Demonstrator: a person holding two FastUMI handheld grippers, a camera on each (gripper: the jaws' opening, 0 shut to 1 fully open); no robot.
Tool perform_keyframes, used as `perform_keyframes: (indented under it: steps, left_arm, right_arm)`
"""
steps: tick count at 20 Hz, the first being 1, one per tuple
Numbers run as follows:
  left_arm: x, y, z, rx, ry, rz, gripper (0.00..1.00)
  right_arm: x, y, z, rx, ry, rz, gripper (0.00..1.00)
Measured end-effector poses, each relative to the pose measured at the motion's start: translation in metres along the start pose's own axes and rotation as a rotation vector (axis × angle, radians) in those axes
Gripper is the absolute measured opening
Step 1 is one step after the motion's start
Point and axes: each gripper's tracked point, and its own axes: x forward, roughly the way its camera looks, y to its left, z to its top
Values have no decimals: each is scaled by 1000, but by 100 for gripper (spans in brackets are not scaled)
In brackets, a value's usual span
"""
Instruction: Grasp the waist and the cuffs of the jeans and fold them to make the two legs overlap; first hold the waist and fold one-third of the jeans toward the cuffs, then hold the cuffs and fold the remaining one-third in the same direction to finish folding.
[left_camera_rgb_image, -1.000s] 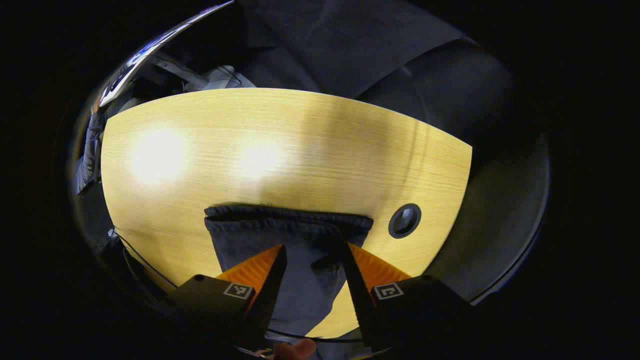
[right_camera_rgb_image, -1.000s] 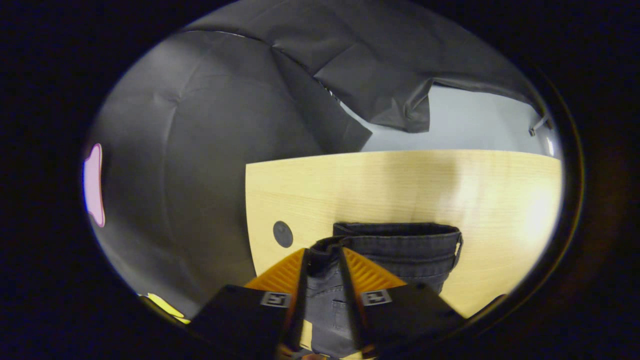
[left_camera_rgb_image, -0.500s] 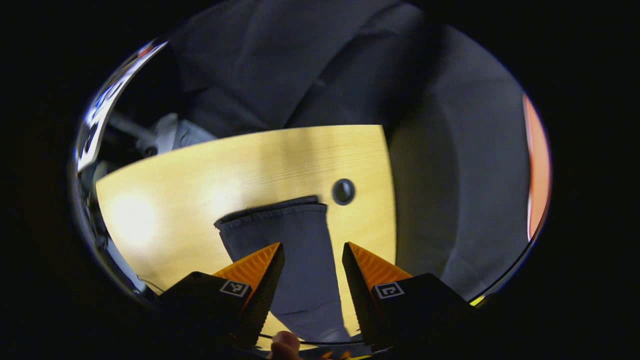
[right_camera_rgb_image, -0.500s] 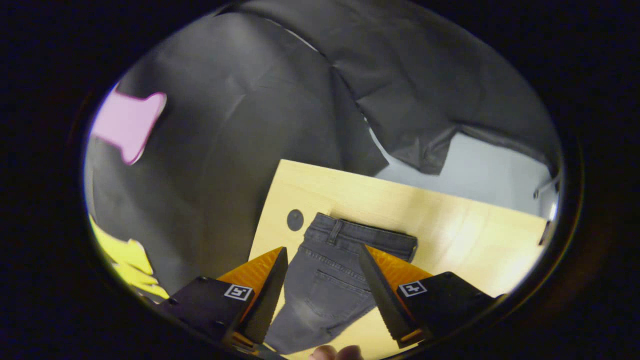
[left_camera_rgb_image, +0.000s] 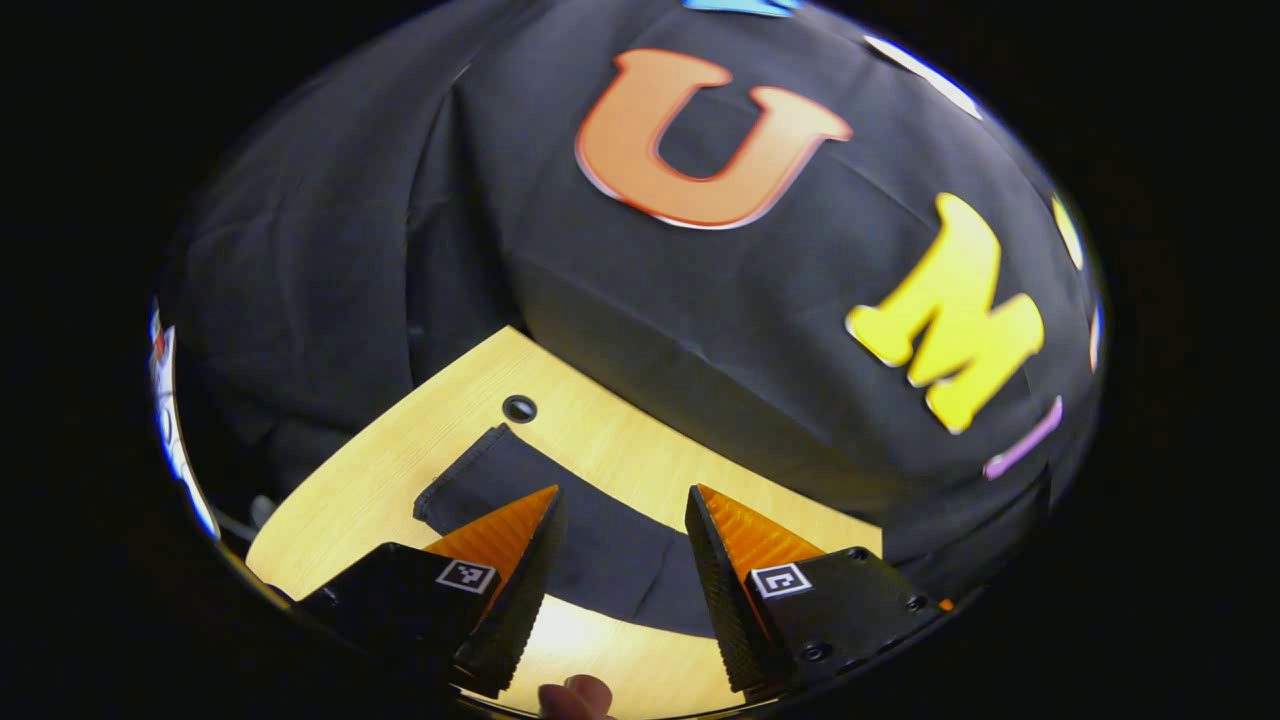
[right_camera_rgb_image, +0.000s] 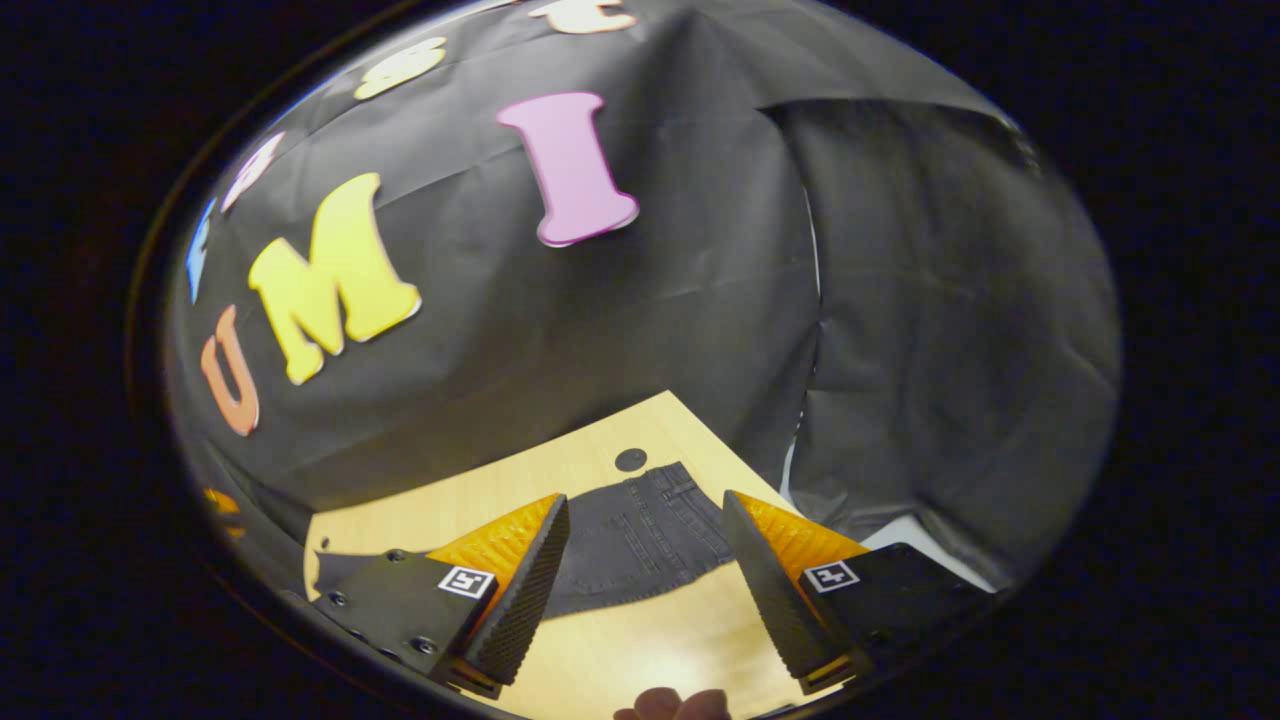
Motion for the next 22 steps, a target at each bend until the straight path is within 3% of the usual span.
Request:
perform_keyframes:
  steps: [3,7,9,11,14,16,22]
  left_arm:
    - [-22,-20,-52,164,-73,-18,78]
    - [-48,-47,-106,246,-128,-60,77]
    - [-57,-52,-119,235,-153,-57,80]
    - [-63,-45,-129,222,-162,-7,81]
    - [-66,-43,-143,238,-140,37,94]
    - [-71,-42,-153,234,-105,59,94]
    - [-81,-46,-180,239,-37,110,94]
  right_arm:
    - [8,8,-8,-109,-28,22,96]
    - [19,4,-21,-76,48,49,96]
    - [27,-2,-29,-17,90,43,96]
    - [38,-10,-47,37,123,39,96]
    - [66,-36,-57,202,172,20,96]
    - [108,-54,-61,346,203,-10,96]
    - [200,-80,-80,560,253,-39,96]
